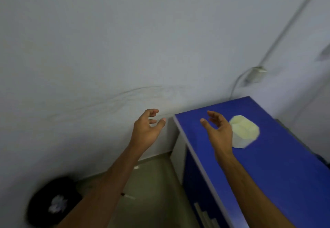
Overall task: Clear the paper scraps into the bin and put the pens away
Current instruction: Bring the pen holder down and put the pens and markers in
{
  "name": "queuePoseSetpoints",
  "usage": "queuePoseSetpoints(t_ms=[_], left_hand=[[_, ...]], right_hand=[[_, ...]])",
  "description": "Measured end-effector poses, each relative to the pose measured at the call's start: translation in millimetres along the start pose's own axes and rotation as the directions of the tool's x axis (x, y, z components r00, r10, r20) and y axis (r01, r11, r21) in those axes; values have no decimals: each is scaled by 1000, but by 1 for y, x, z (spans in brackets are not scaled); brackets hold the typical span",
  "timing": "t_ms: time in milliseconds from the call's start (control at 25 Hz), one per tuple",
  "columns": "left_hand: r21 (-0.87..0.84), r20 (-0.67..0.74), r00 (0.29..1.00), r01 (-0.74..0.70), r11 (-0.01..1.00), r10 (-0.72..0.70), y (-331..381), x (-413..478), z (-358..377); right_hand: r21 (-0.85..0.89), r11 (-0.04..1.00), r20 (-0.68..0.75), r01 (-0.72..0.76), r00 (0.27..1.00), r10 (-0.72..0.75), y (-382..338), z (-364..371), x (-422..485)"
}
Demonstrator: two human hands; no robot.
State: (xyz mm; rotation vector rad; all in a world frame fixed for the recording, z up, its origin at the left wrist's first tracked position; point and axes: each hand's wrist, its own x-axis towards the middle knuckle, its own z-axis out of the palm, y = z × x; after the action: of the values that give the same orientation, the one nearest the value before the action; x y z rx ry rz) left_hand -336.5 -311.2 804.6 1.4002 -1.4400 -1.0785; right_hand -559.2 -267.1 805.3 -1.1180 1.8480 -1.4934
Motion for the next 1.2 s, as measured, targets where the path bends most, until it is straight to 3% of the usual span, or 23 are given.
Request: queuePoseSetpoints(t_ms=[160,240,360,520,680,840,1000,1200], left_hand=[[4,128,992,4,1000,-4,53,13,122],[39,166,986,13,999,-19,64,18,165],[99,201,979,24,995,-44,70,24,210],[157,179,981,51,986,-79,66,29,233],[202,145,982,89,975,-120,56,35,232],[177,85,984,139,974,-156,44,37,212],[132,-4,982,186,974,-187,26,27,169],[88,-227,934,302,949,-276,-22,-13,62]], right_hand=[[-88,992,-209,-87,976,67,43,-111,55],[-187,977,-236,-105,970,59,67,-144,81],[-404,909,-110,-103,992,64,108,-175,122],[-669,733,116,-124,956,268,154,-180,156],[-701,713,242,-4,939,243,175,-175,171],[-698,716,237,34,953,186,177,-172,181],[-651,736,271,186,963,-4,152,-136,164],[-439,766,545,470,817,-189,97,-15,91]])
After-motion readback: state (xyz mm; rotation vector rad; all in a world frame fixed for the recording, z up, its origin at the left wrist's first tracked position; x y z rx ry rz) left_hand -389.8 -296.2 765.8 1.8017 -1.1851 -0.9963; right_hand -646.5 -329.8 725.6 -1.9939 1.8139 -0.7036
